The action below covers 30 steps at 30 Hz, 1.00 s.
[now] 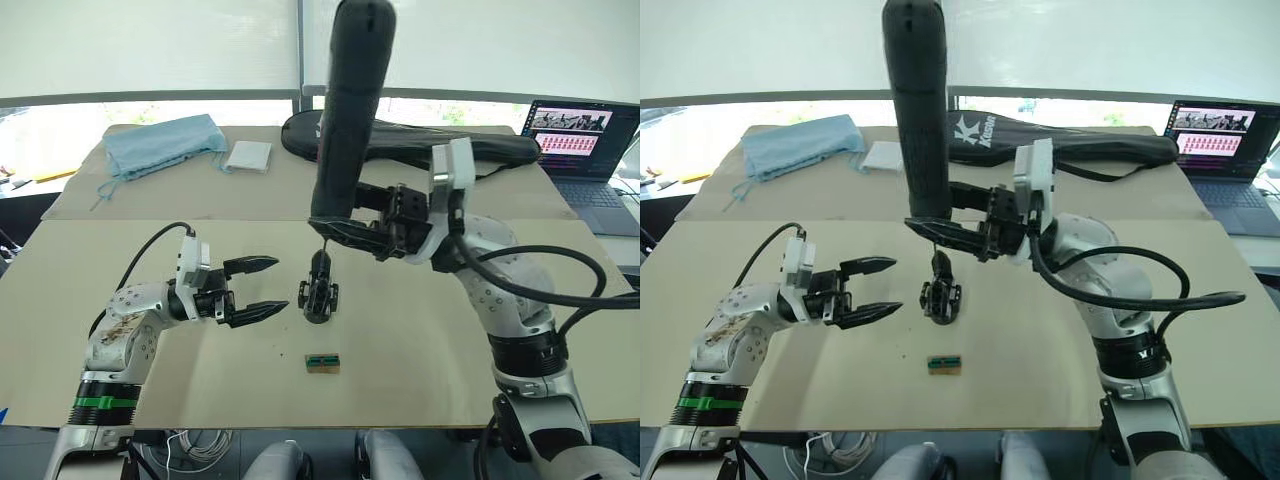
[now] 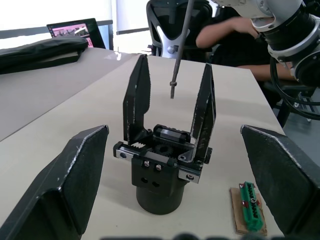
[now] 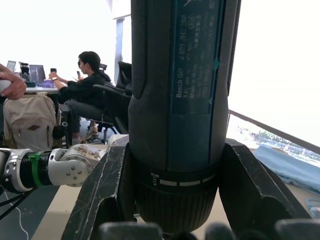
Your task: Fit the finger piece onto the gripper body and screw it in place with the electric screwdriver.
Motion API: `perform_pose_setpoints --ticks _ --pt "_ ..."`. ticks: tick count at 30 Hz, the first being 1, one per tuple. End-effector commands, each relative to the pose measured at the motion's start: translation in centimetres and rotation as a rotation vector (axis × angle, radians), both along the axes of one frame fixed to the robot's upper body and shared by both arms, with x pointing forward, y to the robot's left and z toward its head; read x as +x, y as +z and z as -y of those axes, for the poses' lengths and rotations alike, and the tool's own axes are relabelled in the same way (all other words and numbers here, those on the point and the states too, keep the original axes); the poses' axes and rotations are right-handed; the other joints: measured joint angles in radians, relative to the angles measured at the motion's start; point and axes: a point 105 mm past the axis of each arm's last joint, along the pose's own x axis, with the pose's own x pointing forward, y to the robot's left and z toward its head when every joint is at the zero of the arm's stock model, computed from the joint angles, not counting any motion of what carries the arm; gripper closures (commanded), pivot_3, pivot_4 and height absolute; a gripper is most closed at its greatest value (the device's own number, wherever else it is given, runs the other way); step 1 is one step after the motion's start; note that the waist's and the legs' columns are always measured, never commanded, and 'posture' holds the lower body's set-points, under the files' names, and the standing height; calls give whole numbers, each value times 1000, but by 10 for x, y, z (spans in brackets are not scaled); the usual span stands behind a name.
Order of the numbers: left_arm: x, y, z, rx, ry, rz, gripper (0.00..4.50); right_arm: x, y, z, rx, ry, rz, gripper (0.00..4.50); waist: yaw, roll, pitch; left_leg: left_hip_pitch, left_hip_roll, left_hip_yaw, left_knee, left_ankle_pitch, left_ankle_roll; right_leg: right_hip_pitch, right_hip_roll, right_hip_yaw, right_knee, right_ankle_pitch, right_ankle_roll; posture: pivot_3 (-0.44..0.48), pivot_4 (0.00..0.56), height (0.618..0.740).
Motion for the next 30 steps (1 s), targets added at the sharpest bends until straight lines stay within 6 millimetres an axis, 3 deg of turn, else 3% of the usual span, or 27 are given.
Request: perform_pose_setpoints --ticks 1,30 --pt "-3 -4 0 24 -20 31 0 -4 13 -6 1 29 32 2579 -3 0 0 0 0 0 0 0 0 0 0 0 0 0 0 0 150 740" --pt "-7 -19 6 62 -13 29 0 -3 -13 -25 -76 98 -44 2579 -4 0 0 0 0 0 0 0 0 0 3 0 0 0 0 0 150 740"
